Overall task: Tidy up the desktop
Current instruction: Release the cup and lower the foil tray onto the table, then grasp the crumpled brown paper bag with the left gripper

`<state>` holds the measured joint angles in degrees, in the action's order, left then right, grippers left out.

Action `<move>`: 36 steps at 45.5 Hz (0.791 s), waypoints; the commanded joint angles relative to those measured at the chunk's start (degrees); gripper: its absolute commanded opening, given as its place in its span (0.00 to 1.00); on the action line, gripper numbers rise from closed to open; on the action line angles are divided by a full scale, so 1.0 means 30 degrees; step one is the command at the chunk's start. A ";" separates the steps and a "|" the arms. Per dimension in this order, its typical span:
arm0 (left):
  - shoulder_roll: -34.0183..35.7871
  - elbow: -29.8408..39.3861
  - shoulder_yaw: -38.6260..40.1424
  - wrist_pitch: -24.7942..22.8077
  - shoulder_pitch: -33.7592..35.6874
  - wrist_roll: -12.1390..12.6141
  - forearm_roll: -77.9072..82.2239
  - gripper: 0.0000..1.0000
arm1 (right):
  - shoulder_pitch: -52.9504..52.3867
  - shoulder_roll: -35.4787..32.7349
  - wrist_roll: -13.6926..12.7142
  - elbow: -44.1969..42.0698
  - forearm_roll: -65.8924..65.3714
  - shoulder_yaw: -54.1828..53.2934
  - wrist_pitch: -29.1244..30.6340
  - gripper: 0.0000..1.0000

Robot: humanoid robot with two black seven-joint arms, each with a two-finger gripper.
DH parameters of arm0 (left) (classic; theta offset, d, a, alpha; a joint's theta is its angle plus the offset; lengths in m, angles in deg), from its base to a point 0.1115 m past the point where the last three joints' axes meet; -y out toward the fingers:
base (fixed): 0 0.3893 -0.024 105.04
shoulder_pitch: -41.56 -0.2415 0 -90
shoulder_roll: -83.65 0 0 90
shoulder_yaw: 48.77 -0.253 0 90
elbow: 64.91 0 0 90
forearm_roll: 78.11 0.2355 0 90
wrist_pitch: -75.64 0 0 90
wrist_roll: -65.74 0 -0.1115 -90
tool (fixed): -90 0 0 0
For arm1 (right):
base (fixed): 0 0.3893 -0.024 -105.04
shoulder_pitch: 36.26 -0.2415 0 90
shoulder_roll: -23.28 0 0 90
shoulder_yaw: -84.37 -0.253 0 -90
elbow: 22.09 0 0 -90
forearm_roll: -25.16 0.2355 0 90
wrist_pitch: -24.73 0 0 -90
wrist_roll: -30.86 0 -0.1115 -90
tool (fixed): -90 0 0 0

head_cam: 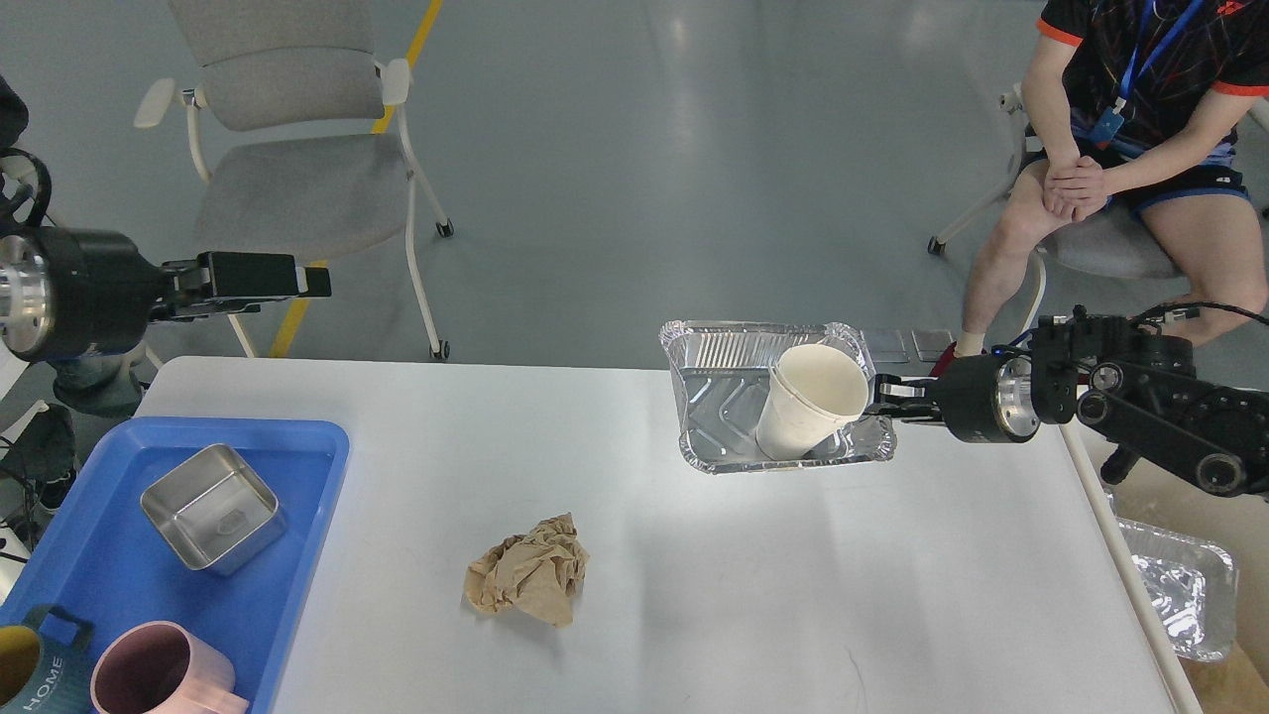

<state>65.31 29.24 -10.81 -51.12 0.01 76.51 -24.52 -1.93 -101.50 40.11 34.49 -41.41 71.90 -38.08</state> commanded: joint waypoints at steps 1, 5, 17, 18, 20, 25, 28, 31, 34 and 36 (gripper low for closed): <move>0.1075 -0.0006 -0.0259 -0.0287 -0.0389 -0.0015 -0.0080 0.88 | -0.0017 0.0080 -0.0006 -0.0021 0.0011 0.0027 -0.0013 0.00; 0.1427 -0.0006 -0.0289 -0.0433 -0.0419 -0.0015 -0.0080 0.88 | 0.0012 0.0080 -0.0005 -0.0021 0.0011 0.0027 -0.0013 0.00; -0.0443 -0.0123 -0.1107 0.0414 -0.1414 0.0365 0.0212 0.88 | 0.0071 0.0109 0.0024 -0.0050 0.0011 -0.0002 -0.0013 0.00; -0.0882 -0.0152 -0.1283 0.0677 -0.1589 0.0394 0.0271 0.88 | 0.0071 0.0109 0.0024 -0.0021 0.0011 -0.0002 -0.0013 0.00; -0.1820 -0.0298 -0.1809 0.1350 -0.1969 0.0570 0.0533 0.88 | 0.0071 0.0109 0.0024 -0.0021 0.0011 0.0027 -0.0013 0.00; -0.4572 -0.0767 -0.3158 0.2816 -0.2732 0.0834 0.2493 0.88 | 0.0100 0.0080 0.0024 -0.0021 0.0011 -0.0002 -0.0101 0.00; -0.6389 -0.1147 -0.3744 0.3373 -0.2938 0.0951 0.3725 0.88 | 0.0100 -0.0008 0.0024 0.0008 0.0011 -0.0002 -0.0101 0.00; -0.7913 -0.1761 -0.4038 0.3550 -0.3201 0.1068 0.4167 0.88 | 0.0130 -0.0067 0.0053 0.0008 0.0011 -0.0002 -0.0101 0.00; -0.9173 -0.2610 -0.4068 0.3551 -0.3523 0.1331 0.4168 0.91 | 0.0130 -0.0096 0.0053 0.0008 0.0040 -0.0002 -0.0101 0.00; -1.0053 -0.3254 -0.4068 0.3551 -0.3728 0.1449 0.4168 0.93 | 0.0130 -0.0096 0.0082 -0.0021 0.0011 -0.0002 -0.0101 0.00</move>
<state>41.79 23.68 -22.61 -40.74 -9.69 79.83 -12.61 -1.55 -101.69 40.24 34.50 -41.35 71.89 -38.37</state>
